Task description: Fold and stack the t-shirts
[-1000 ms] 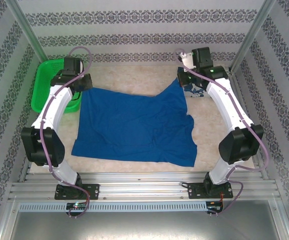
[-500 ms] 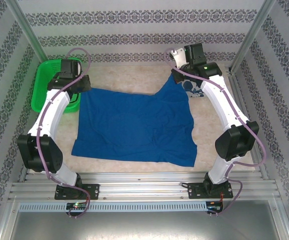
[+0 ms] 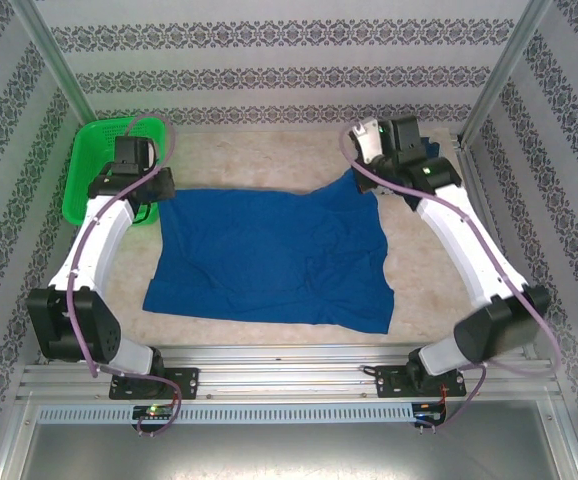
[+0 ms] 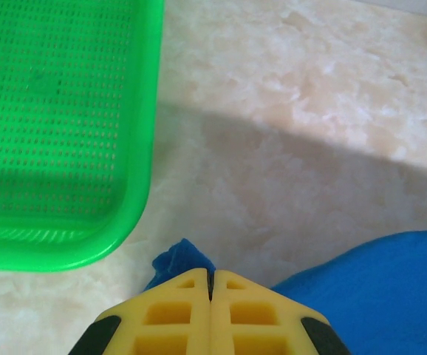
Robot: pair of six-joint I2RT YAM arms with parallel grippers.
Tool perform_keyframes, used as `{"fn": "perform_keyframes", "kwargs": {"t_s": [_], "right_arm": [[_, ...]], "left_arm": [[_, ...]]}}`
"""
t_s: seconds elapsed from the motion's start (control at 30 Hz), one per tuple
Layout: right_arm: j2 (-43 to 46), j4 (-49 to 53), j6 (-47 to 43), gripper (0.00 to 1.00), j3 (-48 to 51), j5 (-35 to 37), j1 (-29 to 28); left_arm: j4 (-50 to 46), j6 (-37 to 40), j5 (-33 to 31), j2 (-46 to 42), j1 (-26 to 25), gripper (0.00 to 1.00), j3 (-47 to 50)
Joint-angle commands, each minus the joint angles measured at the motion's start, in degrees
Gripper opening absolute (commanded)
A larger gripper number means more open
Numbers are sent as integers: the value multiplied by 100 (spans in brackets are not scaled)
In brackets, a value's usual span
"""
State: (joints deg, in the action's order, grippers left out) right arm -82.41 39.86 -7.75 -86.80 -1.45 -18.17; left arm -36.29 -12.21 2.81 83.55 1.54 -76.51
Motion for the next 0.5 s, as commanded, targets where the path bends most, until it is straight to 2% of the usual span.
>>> {"fn": "perform_keyframes", "kwargs": {"t_s": [0.0,0.27,0.47], "right_arm": [[561,-247,610,0,761,127,-55],[1381,-319,1219,0,2316,58,-103],[1443,-279,1262,0,2549,305,-53]], "left_arm": [[231,-93,-41,-161,75,0,287],[488,-134,-285,26,99,0,839],[619,-80,-202,440,110,0,519]]}}
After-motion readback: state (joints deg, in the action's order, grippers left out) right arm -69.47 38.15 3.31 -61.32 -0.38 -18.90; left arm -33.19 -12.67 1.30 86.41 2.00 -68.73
